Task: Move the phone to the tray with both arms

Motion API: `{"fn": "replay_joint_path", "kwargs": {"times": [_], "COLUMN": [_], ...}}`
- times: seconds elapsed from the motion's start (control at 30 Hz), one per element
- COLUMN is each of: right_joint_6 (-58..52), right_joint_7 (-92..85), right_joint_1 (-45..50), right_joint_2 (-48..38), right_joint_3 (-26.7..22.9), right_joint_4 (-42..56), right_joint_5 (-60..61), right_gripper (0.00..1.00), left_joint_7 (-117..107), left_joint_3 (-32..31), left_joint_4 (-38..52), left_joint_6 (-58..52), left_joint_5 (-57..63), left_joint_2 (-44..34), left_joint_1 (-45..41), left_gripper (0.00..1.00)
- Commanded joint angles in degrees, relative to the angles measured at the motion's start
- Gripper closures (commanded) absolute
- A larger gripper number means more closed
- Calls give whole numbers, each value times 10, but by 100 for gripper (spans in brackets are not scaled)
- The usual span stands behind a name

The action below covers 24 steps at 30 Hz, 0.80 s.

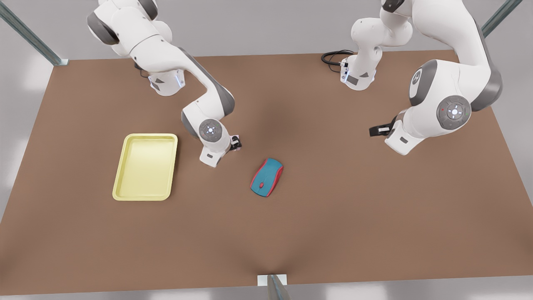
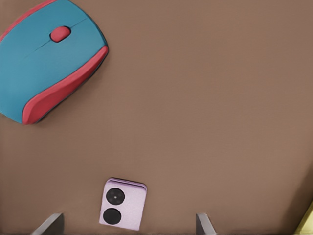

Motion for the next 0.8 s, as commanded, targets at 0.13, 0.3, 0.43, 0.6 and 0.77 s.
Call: {"fn": "replay_joint_path", "kwargs": {"times": [0.13,0.3,0.43,0.6,0.77], "right_joint_6": [153,286,339,371,366], "right_joint_7": [461,390,351,253,206], "right_joint_1": [6,-7,-15,-20,-14], "right_joint_2": [3,46,45,46,46], "right_joint_3": [37,37,37,34,33], "right_joint_4": [-106,-158,-192,-221,-227], "right_joint_5": [1,0,0,0,-1], "right_gripper": [0,0,0,0,0], "left_joint_7": [194,192,192,192,192], "left_joint_3": [0,-3,-3,-3,-2], "left_joint_4": [0,0,0,0,0], "left_joint_6": [-10,-6,-7,-5,-5], "left_joint_5": [-1,-1,-1,-1,0], "left_joint_2": [0,0,4,5,7], "left_joint_1": [0,0,0,-1,0], "left_gripper": [0,0,0,0,0]}}
